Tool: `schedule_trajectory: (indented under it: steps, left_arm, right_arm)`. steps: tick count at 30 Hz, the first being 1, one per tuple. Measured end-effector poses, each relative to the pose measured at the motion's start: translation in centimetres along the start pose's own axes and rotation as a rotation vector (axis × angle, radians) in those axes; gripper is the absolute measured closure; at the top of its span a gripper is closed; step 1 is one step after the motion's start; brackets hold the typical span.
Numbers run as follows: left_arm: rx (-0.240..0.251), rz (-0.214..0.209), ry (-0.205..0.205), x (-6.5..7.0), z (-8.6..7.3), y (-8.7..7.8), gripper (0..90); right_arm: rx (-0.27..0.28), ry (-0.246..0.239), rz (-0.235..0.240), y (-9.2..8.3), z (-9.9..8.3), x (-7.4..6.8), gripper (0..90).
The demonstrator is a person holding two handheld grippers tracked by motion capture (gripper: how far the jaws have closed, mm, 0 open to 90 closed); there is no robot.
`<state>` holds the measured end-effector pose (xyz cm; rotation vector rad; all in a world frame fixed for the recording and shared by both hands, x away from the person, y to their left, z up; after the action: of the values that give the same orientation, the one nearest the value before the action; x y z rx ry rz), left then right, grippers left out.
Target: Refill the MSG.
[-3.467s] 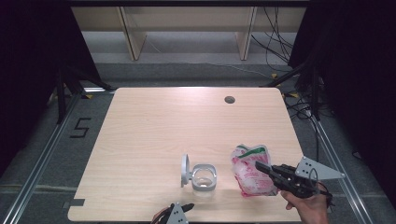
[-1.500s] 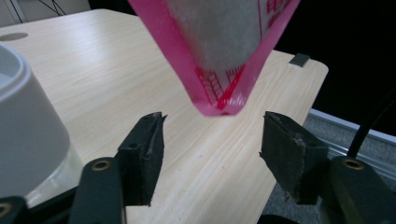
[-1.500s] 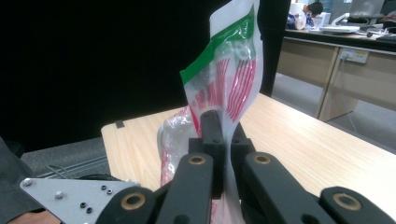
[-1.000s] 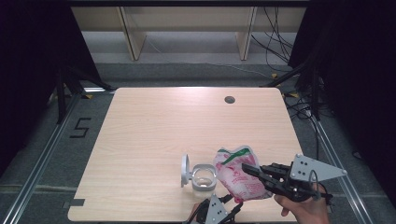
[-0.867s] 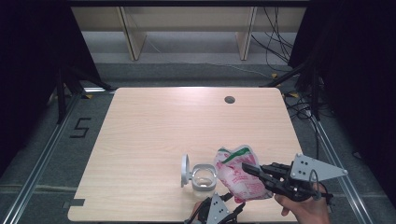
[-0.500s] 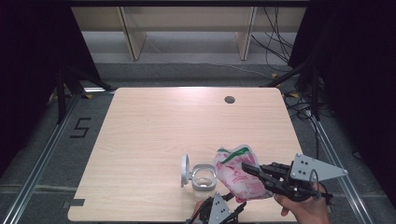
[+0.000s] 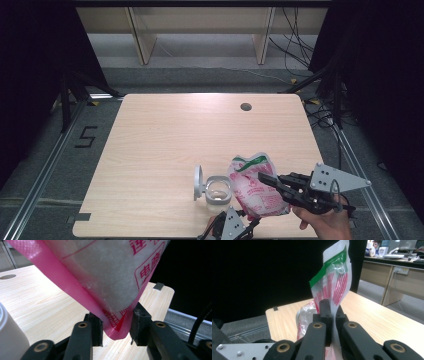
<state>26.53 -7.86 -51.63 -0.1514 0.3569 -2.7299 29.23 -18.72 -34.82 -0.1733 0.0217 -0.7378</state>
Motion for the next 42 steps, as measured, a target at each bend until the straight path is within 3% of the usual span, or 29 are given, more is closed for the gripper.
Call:
schedule_trajectory:
  steps: [2, 4, 6, 9, 10, 12, 14, 15, 16, 19, 21, 22, 24, 25, 27, 29, 32, 33, 35, 38, 42]
  left_arm:
    - [-0.005, -0.001, 0.007, 0.2, -0.1, 0.1, 67.7]
    - [-0.008, 0.002, 0.012, 0.1, -0.1, 0.0, 73.1]
    - [-0.012, 0.009, 0.019, 0.1, 0.0, 0.0, 74.7]
    - [0.005, 0.006, 0.010, 0.3, 0.2, 0.3, 76.5]
    - [0.011, 0.004, 0.007, 0.3, 0.2, 0.5, 76.9]
    - [0.020, 0.019, -0.006, 0.3, 0.4, 0.9, 77.4]
    - [0.017, 0.040, 0.023, 0.1, 0.5, 1.2, 77.9]
    - [0.038, 0.041, 0.014, 0.0, 0.6, 1.5, 78.1]
    - [0.019, 0.055, 0.034, -0.2, 0.7, 1.5, 78.4]
    - [0.021, 0.084, 0.053, -0.5, 1.0, 1.9, 78.9]
    - [0.031, 0.090, 0.013, -0.6, 1.2, 2.3, 79.2]
    - [0.035, 0.093, 0.025, -0.7, 1.3, 2.4, 79.4]
    - [0.088, 0.086, -0.046, -0.2, 1.3, 2.9, 79.5]
    - [0.114, 0.060, -0.062, 0.0, 1.4, 3.2, 79.7]
    - [0.122, 0.062, -0.076, 0.7, 1.2, 3.2, 79.8]
    - [0.146, 0.064, -0.116, 1.0, 0.8, 3.1, 79.9]
    - [0.162, 0.069, -0.112, 1.2, 0.5, 3.0, 80.1]
    - [0.154, 0.071, -0.109, 1.1, 0.3, 2.9, 80.1]
    - [0.146, 0.086, -0.090, 0.9, 0.2, 2.7, 80.1]
    - [0.149, 0.085, -0.084, 0.9, 0.1, 2.4, 80.2]
    - [0.188, 0.072, -0.112, 1.0, 0.1, 2.6, 80.2]
  right_arm:
    - [-0.010, 0.013, 0.008, 0.0, -0.1, -0.2, 90.0]
    - [0.003, -0.015, 0.000, 0.1, 0.0, -0.1, 90.0]
    - [0.000, -0.012, -0.009, 0.0, 0.0, 0.0, 90.0]
    - [-0.010, -0.005, -0.025, 0.0, 0.0, 0.3, 90.0]
    - [-0.003, -0.022, -0.043, 0.0, 0.1, 0.6, 90.0]
    - [-0.013, -0.015, -0.034, 0.2, 0.2, 0.6, 90.0]
    - [-0.020, -0.025, -0.044, 0.3, 0.5, 0.9, 90.0]
    - [-0.034, -0.017, -0.059, 0.4, 0.5, 1.1, 90.0]
    - [-0.035, -0.034, -0.059, 0.5, 0.6, 1.4, 90.0]
    - [-0.040, -0.004, -0.046, 0.9, 0.8, 2.0, 90.0]
    - [-0.050, -0.020, -0.054, 1.2, 0.8, 2.4, 90.0]
    - [-0.053, -0.008, -0.040, 1.3, 0.9, 2.3, 90.0]
    - [-0.071, 0.000, -0.036, 1.6, 1.2, 2.4, 90.0]
    - [-0.066, -0.014, -0.040, 1.8, 1.4, 2.5, 90.0]
    - [-0.096, -0.023, -0.021, 2.2, 1.4, 2.3, 90.0]
    - [-0.114, -0.024, -0.009, 2.7, 1.2, 2.2, 90.0]
    - [-0.134, -0.026, -0.021, 3.2, 1.0, 2.0, 90.0]
    - [-0.152, -0.015, -0.001, 3.3, 0.9, 1.8, 90.0]
    - [-0.145, -0.025, -0.014, 3.8, 0.8, 1.7, 90.0]
    - [-0.156, -0.023, 0.003, 4.3, 0.8, 1.4, 90.0]
    - [-0.195, -0.037, 0.011, 5.0, 0.9, 1.0, 90.0]
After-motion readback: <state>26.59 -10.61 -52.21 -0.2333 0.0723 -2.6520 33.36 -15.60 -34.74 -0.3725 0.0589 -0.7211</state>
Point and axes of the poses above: each handheld gripper's, and its own axes: y roughly forward along the jaws, z roughly out of its top, x roughly to its right, the point moved 6 cm from there along y, roughly forward along the jaws, and after that the axes turned 14 degrees about -z, right-handed, at the moved point
